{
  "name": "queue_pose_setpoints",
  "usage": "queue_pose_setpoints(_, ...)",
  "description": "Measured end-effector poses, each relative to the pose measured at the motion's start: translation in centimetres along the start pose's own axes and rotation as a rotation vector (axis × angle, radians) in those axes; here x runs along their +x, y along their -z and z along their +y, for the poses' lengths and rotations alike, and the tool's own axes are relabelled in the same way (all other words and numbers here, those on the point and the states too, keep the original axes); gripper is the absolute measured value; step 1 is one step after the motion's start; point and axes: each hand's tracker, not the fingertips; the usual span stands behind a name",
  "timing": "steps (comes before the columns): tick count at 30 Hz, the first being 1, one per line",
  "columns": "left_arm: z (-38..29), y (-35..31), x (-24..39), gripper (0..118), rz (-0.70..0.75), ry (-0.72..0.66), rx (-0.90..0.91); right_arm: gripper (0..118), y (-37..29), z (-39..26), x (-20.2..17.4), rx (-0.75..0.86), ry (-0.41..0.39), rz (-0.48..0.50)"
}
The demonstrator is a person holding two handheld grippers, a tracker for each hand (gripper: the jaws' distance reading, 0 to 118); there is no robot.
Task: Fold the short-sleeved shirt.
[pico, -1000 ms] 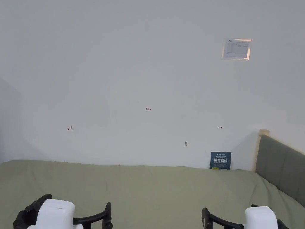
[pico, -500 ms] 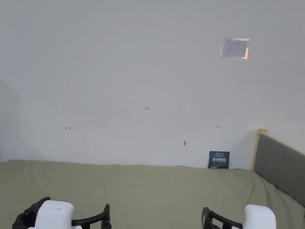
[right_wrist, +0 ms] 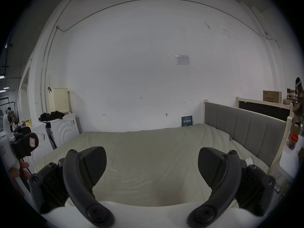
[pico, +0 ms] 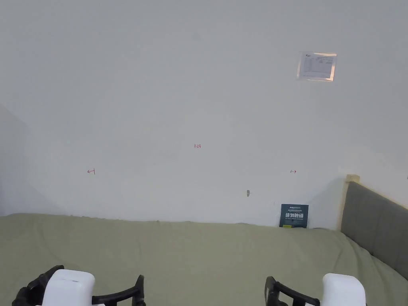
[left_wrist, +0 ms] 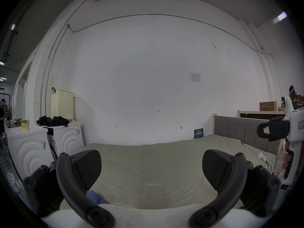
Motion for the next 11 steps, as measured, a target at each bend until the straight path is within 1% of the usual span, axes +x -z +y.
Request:
queue_pose_setpoints(2,0.0,0.0,0.0,118,0.003,0.001,-0.003,113,-0.1,0.1,-0.2,0.007,-0.003,-0.007)
queue_pose_setpoints(3,-0.1,0.0,0.0,118,0.003,0.001,-0.004,113,-0.1,0.1,-0.2,0.007,0.008,-0.022)
queue_pose_setpoints(6,-0.1,0.0,0.0,118,0.005,-0.004,-0.002,113,0.2,0.2,0.6,-0.003,0.059,-0.004)
queue_pose_setpoints(8,-0.1,-0.1,0.1,118,0.004,-0.002,-0.003,113,0.4,0.3,0.8,-0.009,0.064,-0.019)
queue_pose_setpoints(9,-0.1,0.0,0.1,118,0.004,0.003,-0.002,113,0.4,0.5,1.1,-0.026,0.075,-0.048)
queue_pose_setpoints(11,-0.1,0.0,0.2,118,0.008,0.008,0.000,113,-0.1,0.7,0.8,-0.023,0.091,-0.028)
